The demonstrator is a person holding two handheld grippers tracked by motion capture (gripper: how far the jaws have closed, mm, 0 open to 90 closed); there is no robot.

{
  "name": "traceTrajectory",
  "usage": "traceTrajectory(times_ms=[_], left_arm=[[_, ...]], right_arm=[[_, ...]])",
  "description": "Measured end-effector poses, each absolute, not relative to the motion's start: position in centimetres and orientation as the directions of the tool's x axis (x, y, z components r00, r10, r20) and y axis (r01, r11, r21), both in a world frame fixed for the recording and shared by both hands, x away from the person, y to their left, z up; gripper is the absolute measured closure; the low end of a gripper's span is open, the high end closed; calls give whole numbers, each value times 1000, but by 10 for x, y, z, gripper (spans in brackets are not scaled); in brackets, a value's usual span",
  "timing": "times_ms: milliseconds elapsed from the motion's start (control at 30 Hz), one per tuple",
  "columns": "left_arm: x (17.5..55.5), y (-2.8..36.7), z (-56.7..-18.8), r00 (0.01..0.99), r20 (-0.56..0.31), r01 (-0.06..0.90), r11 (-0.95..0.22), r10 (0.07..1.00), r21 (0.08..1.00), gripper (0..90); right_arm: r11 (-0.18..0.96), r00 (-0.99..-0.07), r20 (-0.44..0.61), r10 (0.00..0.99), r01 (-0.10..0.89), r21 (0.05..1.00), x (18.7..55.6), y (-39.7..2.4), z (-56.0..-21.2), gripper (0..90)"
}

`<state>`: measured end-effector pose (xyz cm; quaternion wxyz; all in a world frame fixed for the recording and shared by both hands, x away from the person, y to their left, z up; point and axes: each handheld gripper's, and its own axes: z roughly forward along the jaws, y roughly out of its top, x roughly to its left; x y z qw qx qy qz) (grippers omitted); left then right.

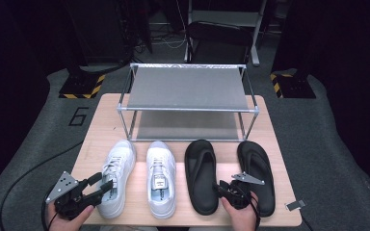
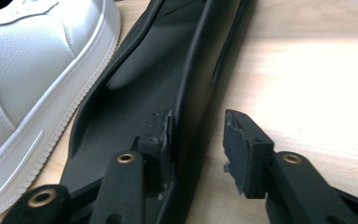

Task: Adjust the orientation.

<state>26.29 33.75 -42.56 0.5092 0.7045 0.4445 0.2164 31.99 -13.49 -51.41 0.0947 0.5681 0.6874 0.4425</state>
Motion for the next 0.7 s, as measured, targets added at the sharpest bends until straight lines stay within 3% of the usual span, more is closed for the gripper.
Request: traceTrajectory(times_ms=[333,700], left_arm=[[262,341,-427,495,-156,406,-69,855,911,450],[260,345,-425,484,-160,402,-57,860,914,448]], right_arm=[[-118,-293,476,829,741,662,321,-137,-519,645],[-136,-285,532,798,774,619,325,-138,-525,565]])
